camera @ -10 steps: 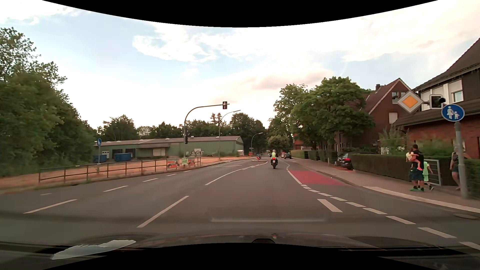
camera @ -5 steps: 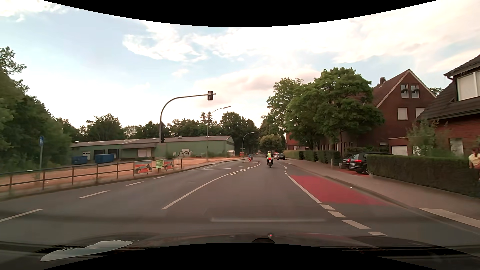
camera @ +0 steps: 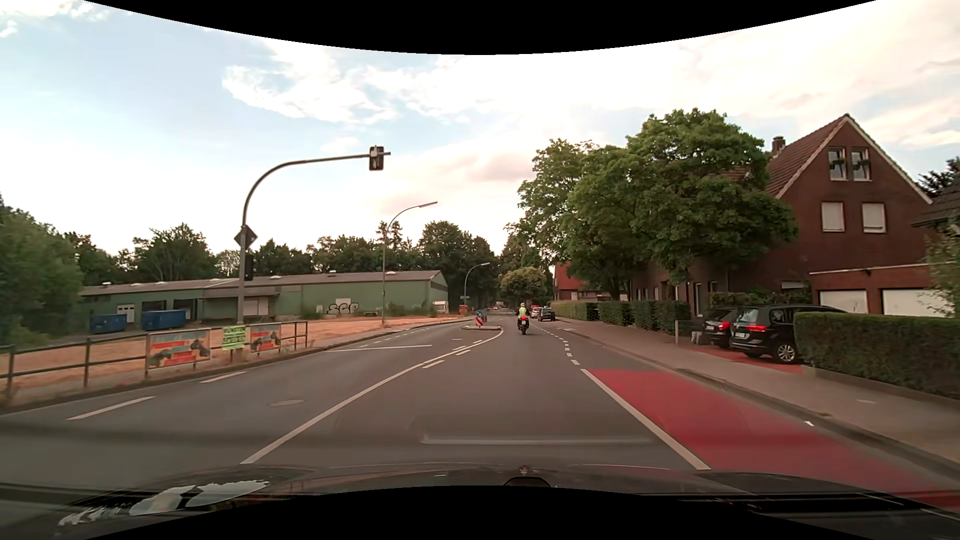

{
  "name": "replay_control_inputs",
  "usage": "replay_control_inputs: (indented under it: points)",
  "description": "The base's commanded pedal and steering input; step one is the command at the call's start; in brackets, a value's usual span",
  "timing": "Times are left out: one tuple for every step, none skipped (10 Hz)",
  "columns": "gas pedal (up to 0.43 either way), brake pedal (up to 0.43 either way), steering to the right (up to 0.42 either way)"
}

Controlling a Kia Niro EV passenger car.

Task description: Follow the waypoints while adhering to traffic rules and regulations

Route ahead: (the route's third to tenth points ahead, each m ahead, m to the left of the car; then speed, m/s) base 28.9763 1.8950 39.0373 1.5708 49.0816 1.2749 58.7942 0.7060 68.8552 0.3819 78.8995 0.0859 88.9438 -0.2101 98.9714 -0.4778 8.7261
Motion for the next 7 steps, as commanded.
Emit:
replay_control_inputs:
  points:
    - [0.220, 0.000, 0.056]
    - [0.220, 0.000, 0.070]
    - [0.220, 0.000, 0.077]
    - [0.220, 0.000, 0.072]
    - [0.220, 0.000, 0.067]
    - [0.220, 0.000, 0.058]
    - [0.220, 0.000, 0.046]
